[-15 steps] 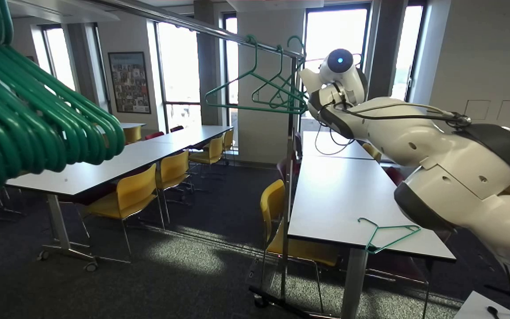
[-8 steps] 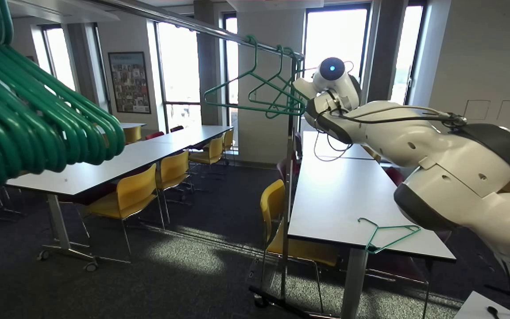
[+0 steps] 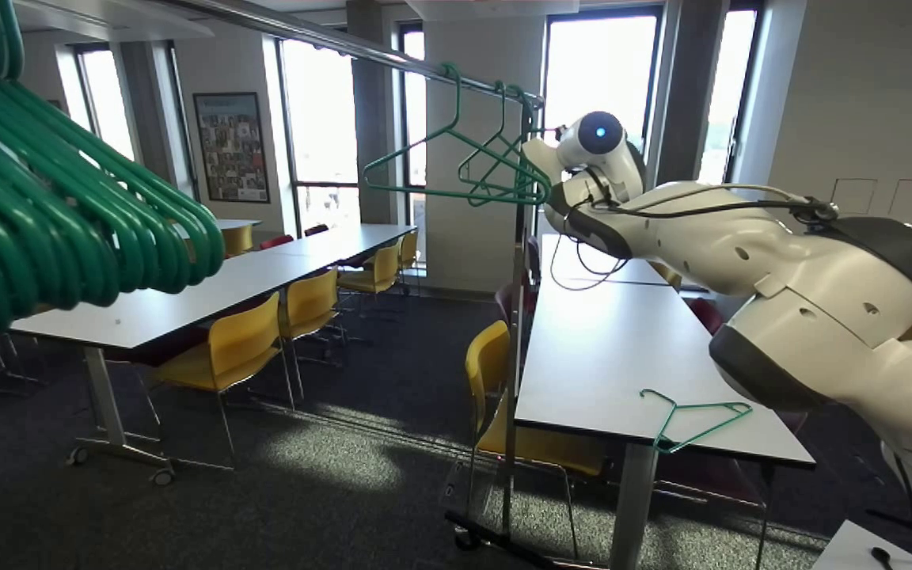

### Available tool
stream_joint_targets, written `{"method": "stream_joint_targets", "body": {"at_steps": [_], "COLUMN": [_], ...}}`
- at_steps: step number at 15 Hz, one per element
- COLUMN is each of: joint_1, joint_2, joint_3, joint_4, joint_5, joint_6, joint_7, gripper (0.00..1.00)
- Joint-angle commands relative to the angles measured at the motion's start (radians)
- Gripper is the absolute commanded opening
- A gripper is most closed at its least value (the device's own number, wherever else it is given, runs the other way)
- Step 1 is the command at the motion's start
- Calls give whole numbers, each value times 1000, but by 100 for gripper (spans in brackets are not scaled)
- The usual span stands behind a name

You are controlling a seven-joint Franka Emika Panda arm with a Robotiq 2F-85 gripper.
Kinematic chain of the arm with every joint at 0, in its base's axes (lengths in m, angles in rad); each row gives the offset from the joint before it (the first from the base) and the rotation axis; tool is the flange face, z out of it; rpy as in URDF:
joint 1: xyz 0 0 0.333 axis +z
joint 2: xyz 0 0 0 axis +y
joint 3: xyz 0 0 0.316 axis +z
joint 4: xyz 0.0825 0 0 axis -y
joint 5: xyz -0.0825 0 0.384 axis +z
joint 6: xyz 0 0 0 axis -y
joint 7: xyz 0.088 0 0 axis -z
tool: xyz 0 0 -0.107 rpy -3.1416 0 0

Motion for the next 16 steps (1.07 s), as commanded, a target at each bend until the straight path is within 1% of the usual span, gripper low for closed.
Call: {"method": "stream_joint_targets", "body": {"at_steps": [1,2,3,6,9,13,16], "joint_1": [121,150,175,256,354,504,586], "joint_2": [-139,-168,-201,-305,-418,-568,-662], "joint_3": [39,48,59,89,102,72,37], "joint_4": [-122,-156,-182,-273,-389,-540,-638], "joint_5": [17,23,27,32,34,37,60], "joint_6": [156,184,208,256,302,317,276], "joint_7": [-36,-48,-56,-79,-116,-203,-269], "gripper": [89,96,99,100,100,100,100]}}
